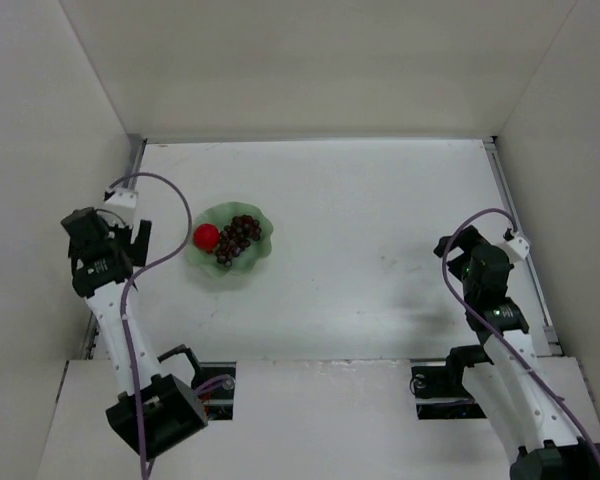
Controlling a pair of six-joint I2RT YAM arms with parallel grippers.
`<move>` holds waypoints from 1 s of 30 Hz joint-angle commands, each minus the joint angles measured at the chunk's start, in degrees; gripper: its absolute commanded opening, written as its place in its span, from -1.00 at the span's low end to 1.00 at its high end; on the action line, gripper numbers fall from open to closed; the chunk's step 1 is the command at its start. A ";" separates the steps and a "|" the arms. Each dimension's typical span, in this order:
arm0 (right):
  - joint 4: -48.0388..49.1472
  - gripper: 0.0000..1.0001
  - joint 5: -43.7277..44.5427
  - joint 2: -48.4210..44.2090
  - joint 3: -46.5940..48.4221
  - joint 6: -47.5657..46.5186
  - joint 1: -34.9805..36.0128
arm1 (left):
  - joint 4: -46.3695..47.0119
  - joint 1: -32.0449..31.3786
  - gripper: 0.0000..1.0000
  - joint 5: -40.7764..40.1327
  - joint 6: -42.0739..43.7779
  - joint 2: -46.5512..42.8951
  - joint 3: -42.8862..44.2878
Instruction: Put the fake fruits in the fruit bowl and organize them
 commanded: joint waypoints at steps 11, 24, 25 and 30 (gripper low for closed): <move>9.49 1.00 -11.30 14.99 7.89 -3.20 -10.13 | -18.75 11.52 1.00 -4.35 -4.80 -10.92 -11.14; 12.66 1.00 -11.40 20.89 11.06 -2.41 -9.87 | -16.64 11.34 1.00 -4.80 -4.18 -11.63 -12.63; 12.66 1.00 -11.40 20.89 10.97 -2.41 -9.87 | -16.38 11.34 1.00 -4.80 -4.09 -11.55 -12.80; 12.14 1.00 -11.40 20.10 10.44 -2.41 -10.13 | -17.69 11.34 1.00 -2.96 -3.92 -11.46 -11.93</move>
